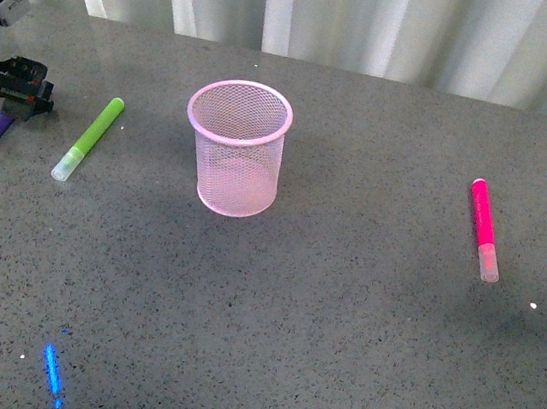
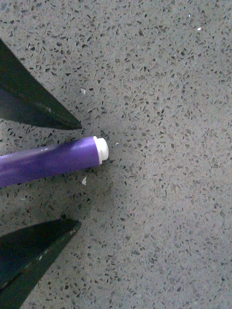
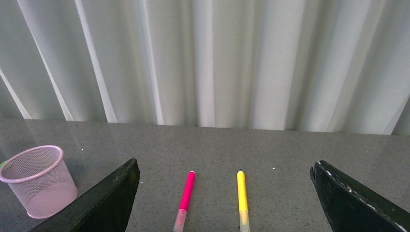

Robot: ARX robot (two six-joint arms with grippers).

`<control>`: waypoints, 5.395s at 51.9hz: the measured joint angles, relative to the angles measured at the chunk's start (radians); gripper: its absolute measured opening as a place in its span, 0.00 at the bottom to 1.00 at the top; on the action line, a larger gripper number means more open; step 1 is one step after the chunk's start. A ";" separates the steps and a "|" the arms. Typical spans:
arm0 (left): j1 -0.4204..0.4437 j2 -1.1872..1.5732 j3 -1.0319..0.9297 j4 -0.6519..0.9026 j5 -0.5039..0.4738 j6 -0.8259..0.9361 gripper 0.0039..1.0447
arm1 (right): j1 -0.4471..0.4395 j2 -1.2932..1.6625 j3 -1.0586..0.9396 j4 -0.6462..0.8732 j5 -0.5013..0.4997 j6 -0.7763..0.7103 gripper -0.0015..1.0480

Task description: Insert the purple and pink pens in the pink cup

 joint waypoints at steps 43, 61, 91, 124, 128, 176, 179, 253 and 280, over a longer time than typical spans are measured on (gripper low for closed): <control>-0.119 -0.340 -0.261 0.495 0.089 -0.335 0.12 | 0.000 0.000 0.000 0.000 0.000 0.000 0.93; -0.426 -0.404 -0.470 0.901 -0.110 -0.704 0.12 | 0.000 0.000 0.000 0.000 0.000 0.000 0.93; -0.559 -0.237 -0.462 1.035 -0.240 -0.777 0.12 | 0.000 0.000 0.000 0.000 0.000 0.000 0.93; -0.537 -0.141 -0.392 1.017 -0.189 -0.782 0.27 | 0.000 0.000 0.000 0.000 0.000 0.000 0.93; -0.536 -0.142 -0.392 1.011 -0.178 -0.787 0.39 | 0.000 0.000 0.000 0.000 0.000 0.000 0.93; -0.406 -0.794 -0.750 0.656 -0.303 -0.481 0.81 | 0.000 0.000 0.000 0.000 0.000 0.000 0.93; -0.393 -0.811 -0.826 0.793 -0.323 -0.431 0.71 | 0.000 0.000 0.000 0.000 0.000 0.000 0.93; -0.201 -1.866 -1.342 0.321 -0.156 -0.364 0.03 | 0.000 0.000 0.000 0.000 0.000 0.000 0.93; -0.201 -2.089 -1.342 0.104 -0.156 -0.364 0.03 | 0.000 0.000 0.000 0.000 0.000 0.000 0.93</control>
